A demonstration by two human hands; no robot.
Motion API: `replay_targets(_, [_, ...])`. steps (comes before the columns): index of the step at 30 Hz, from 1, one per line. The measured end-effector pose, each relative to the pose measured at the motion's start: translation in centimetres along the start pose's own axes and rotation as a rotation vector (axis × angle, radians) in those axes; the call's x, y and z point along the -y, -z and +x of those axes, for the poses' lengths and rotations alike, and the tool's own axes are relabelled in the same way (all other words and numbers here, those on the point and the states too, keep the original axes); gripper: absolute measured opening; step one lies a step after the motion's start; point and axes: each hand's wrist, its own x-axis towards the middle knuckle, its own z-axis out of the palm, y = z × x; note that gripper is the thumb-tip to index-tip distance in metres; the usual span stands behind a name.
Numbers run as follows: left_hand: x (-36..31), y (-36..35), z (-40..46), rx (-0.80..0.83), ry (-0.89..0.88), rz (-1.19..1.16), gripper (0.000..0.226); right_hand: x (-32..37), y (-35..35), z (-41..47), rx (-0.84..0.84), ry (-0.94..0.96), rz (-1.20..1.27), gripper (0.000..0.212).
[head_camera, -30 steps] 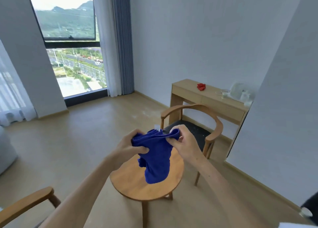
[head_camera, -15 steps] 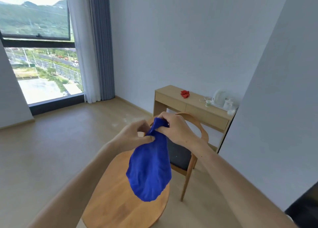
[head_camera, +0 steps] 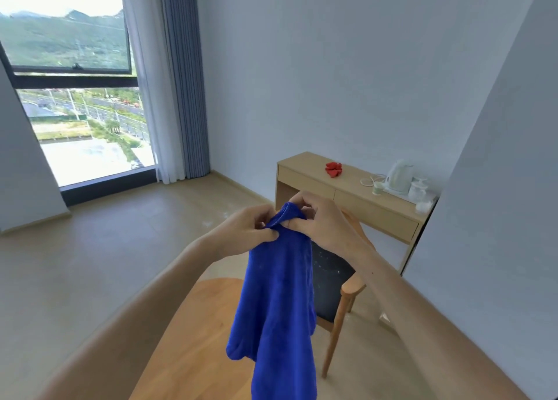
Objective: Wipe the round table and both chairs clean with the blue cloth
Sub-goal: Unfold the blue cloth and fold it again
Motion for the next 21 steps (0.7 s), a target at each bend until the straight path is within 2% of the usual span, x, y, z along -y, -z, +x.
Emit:
replay_targets(5, [-2.2, -0.4, 2.8, -0.086, 0.026, -0.001, 0.024, -2.2, 3.3, 2.5, 0.142, 0.05, 0.186, 0.016])
replay_targets(9, [-3.5, -0.8, 4.1, -0.143, 0.071, 0.087, 0.01, -3.3, 4.2, 4.8, 0.14, 0.109, 0.246, 0.013])
replay_targets(12, [-3.9, -1.3, 4.4, -0.198, 0.076, 0.114, 0.023, -3.6, 3.7, 6.1, 0.13, 0.176, 0.227, 0.013])
replay_targets(14, [-4.1, -1.3, 4.4, -0.239, 0.086, 0.107, 0.024, -4.2, 3.7, 6.6, 0.156, 0.168, 0.308, 0.015])
replay_targets(18, [-4.1, -0.6, 4.3, -0.28, 0.127, 0.083, 0.019, -6.2, 3.9, 7.2, 0.383, 0.101, 0.43, 0.015])
replay_targets(20, [-4.1, 0.0, 4.1, -0.303, 0.129, 0.064, 0.009, -7.7, 3.1, 7.2, 0.571, 0.042, 0.357, 0.03])
replay_targets(21, [-4.2, 0.3, 3.9, -0.324, 0.132, 0.042, 0.013, -8.7, 2.4, 7.0, 0.651, -0.001, 0.308, 0.036])
